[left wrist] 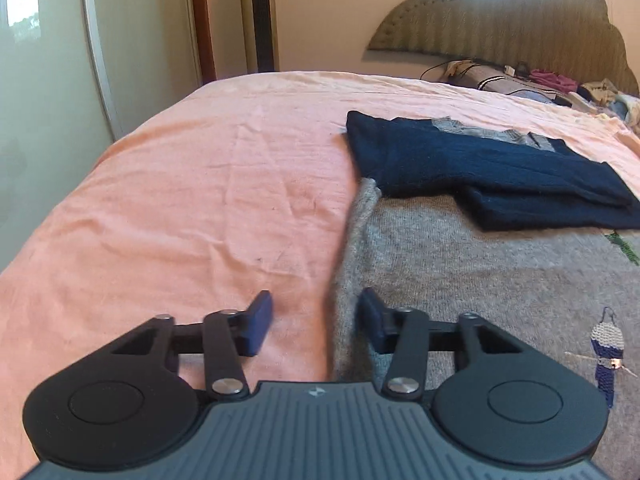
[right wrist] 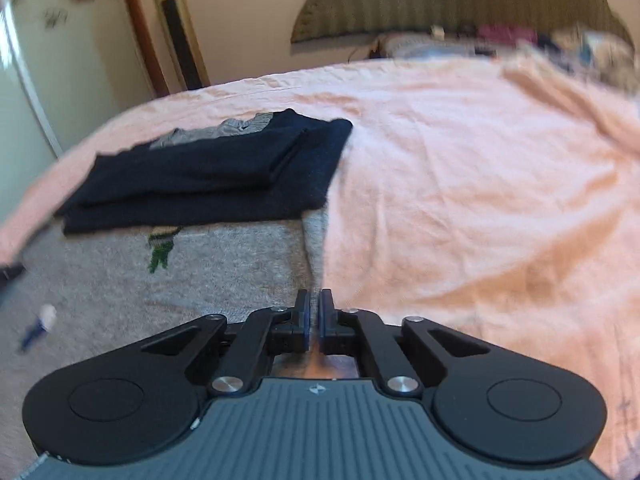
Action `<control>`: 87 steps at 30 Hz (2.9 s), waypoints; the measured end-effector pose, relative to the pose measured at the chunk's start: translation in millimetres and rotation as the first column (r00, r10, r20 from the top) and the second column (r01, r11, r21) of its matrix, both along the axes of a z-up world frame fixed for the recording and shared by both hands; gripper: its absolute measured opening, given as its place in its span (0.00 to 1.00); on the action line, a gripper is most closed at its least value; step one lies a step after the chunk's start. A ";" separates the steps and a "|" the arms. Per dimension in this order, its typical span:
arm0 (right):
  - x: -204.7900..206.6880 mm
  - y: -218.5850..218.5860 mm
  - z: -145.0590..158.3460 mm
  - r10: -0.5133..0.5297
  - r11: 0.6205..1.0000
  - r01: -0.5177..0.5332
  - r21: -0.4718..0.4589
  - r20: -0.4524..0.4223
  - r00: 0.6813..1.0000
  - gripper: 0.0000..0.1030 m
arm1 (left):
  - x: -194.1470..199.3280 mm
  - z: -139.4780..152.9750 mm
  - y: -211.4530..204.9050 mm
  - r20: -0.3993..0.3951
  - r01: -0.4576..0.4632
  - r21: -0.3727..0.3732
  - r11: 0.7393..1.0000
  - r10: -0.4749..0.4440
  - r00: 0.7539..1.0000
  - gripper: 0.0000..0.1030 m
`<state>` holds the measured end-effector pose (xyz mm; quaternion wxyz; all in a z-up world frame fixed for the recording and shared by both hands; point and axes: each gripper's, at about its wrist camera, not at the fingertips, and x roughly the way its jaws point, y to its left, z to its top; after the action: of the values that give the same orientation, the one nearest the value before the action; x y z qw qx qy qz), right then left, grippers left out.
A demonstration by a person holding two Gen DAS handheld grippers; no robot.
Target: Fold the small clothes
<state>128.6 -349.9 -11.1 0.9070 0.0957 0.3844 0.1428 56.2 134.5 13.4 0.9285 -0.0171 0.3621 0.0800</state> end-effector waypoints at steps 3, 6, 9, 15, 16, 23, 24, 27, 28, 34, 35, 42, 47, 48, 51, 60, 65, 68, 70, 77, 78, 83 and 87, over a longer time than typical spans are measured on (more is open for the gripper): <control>-7.0 -17.1 0.8 -0.022 0.991 0.029 0.131 -0.052 0.998 0.05 | -4.6 8.5 10.9 -0.039 0.001 -0.073 0.997 -0.004 0.999 0.43; -18.2 -27.0 -2.5 0.011 0.961 0.028 0.276 -0.139 0.990 0.30 | -17.4 11.7 19.7 -0.049 0.015 -0.217 0.976 -0.027 0.998 0.63; -24.8 -20.5 -5.7 0.052 0.954 0.000 0.300 -0.164 0.985 0.39 | -29.2 5.6 12.1 -0.028 0.021 -0.249 0.968 -0.028 0.999 0.75; -21.9 -12.5 -3.4 0.073 0.983 -0.048 0.176 -0.138 0.988 0.06 | -22.9 6.0 -14.5 -0.045 0.045 -0.092 0.995 -0.049 0.998 0.38; -23.2 -21.5 -2.9 0.055 0.984 -0.031 0.174 -0.134 0.989 0.06 | -24.8 8.3 -9.0 -0.052 0.048 -0.128 0.991 -0.055 0.997 0.39; -35.8 -33.7 -10.0 0.040 0.956 0.015 0.293 -0.181 0.983 0.16 | -43.0 9.1 4.5 -0.054 0.080 -0.225 0.971 -0.095 0.994 0.51; -40.9 -32.8 -7.8 0.058 0.950 0.001 0.311 -0.180 0.982 0.22 | -46.2 9.3 5.1 -0.055 0.093 -0.257 0.962 -0.111 0.992 0.63; -52.3 -27.7 -7.6 0.106 0.939 -0.036 0.341 -0.187 0.977 0.40 | -52.5 6.6 4.0 -0.039 0.086 -0.284 0.955 -0.101 0.994 0.67; -54.0 -24.8 -8.0 0.114 0.941 -0.050 0.335 -0.174 0.978 0.39 | -51.8 5.8 -0.2 -0.032 0.078 -0.269 0.960 -0.090 0.995 0.67; -60.2 -41.2 0.5 0.076 0.967 -0.040 0.250 -0.136 0.988 0.07 | -47.8 11.7 -2.3 -0.056 0.040 -0.249 0.968 -0.056 0.997 0.05; -62.2 -47.8 0.0 0.069 0.966 -0.032 0.256 -0.138 0.988 0.07 | -50.7 11.5 1.7 -0.058 0.038 -0.248 0.968 -0.054 0.997 0.05; -74.4 -52.2 -9.1 0.045 0.951 0.013 0.308 -0.179 0.983 0.19 | -79.8 6.1 30.0 -0.055 0.023 -0.420 0.907 -0.050 0.997 0.26; -87.5 -44.7 -11.8 0.135 0.924 -0.045 0.380 -0.214 0.967 0.34 | -100.1 4.4 19.4 -0.015 0.054 -0.482 0.874 -0.070 0.997 0.69; -87.1 -40.3 -12.5 0.138 0.928 -0.051 0.369 -0.214 0.967 0.28 | -99.0 3.8 13.0 -0.005 0.058 -0.453 0.889 -0.068 0.998 0.68; -86.0 -40.8 -14.4 0.135 0.939 -0.059 0.338 -0.208 0.969 0.08 | -89.7 7.1 1.8 -0.035 0.043 -0.371 0.927 -0.061 0.998 0.34; -101.0 -70.3 -17.5 0.064 0.915 0.037 0.402 -0.236 0.970 0.13 | -100.5 0.9 25.6 -0.074 0.038 -0.474 0.880 -0.083 0.994 0.15; -129.5 -62.8 -10.4 0.146 0.906 -0.024 0.422 -0.259 0.955 0.42 | -124.8 1.7 24.0 -0.046 0.073 -0.569 0.819 -0.120 0.992 0.61; -133.3 -53.1 -11.8 0.154 0.914 -0.044 0.403 -0.243 0.958 0.24 | -121.6 3.2 8.1 -0.028 0.073 -0.505 0.860 -0.101 0.995 0.57; -132.9 -56.7 -16.2 0.150 0.922 -0.043 0.386 -0.252 0.956 0.08 | -115.4 4.4 2.5 -0.061 0.058 -0.433 0.900 -0.094 0.994 0.17; -149.9 -76.4 -16.6 0.094 0.911 0.022 0.411 -0.260 0.961 0.16 | -135.7 -0.3 39.1 -0.101 0.034 -0.553 0.833 -0.108 0.989 0.15; -154.9 -74.8 -13.8 0.111 0.905 0.017 0.424 -0.275 0.955 0.21 | -142.6 -0.1 41.9 -0.107 0.034 -0.582 0.812 -0.118 0.987 0.22; -192.4 -66.4 -4.1 0.251 0.873 -0.077 0.482 -0.309 0.917 0.78 | -183.5 -2.6 41.5 -0.062 0.074 -0.703 0.707 -0.164 0.985 0.78; -203.9 -52.9 -11.1 0.267 0.877 -0.083 0.473 -0.337 0.903 0.44 | -193.0 -1.7 22.5 -0.027 0.114 -0.652 0.749 -0.173 0.985 0.76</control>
<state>-75.3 -402.8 -22.3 0.7479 0.2923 0.5217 0.2883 -136.8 157.0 11.6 0.8522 -0.3057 0.4069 -0.1212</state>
